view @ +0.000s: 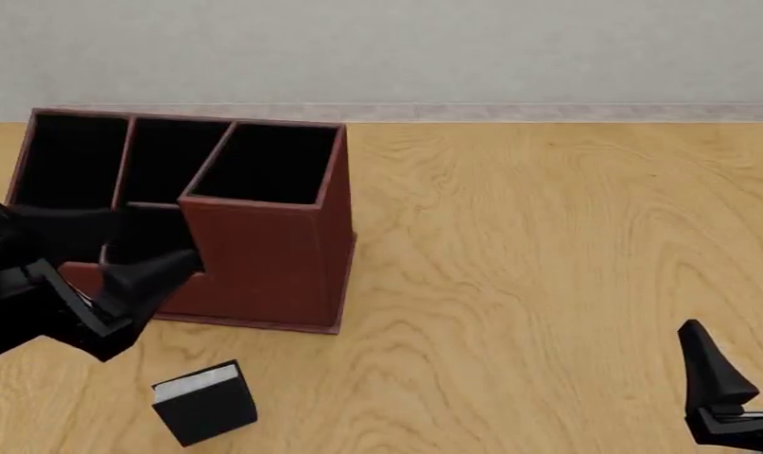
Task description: Pick up the book and place it in the left compartment of the caddy.
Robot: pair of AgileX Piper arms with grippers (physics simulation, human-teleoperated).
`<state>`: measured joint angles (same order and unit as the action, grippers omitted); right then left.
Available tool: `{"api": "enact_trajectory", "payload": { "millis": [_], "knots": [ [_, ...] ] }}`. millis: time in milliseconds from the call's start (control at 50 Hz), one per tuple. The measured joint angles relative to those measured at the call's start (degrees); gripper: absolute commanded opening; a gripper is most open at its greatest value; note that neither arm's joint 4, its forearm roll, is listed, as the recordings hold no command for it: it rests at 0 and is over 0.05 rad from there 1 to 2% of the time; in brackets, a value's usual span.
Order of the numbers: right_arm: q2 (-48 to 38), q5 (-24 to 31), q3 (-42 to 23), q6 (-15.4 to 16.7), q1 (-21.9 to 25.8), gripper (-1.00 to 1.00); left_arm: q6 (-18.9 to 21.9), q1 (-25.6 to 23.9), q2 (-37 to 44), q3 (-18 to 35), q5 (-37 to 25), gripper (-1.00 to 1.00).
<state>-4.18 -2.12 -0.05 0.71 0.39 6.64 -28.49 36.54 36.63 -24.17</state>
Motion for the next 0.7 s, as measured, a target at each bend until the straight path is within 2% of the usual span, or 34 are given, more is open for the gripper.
{"api": "enact_trajectory", "payload": {
  "millis": [700],
  "knots": [
    [-0.6,-0.4,0.0,0.6,-0.2,1.00,2.0,-11.5,6.9,5.7,-10.9,1.00]
  ]
}}
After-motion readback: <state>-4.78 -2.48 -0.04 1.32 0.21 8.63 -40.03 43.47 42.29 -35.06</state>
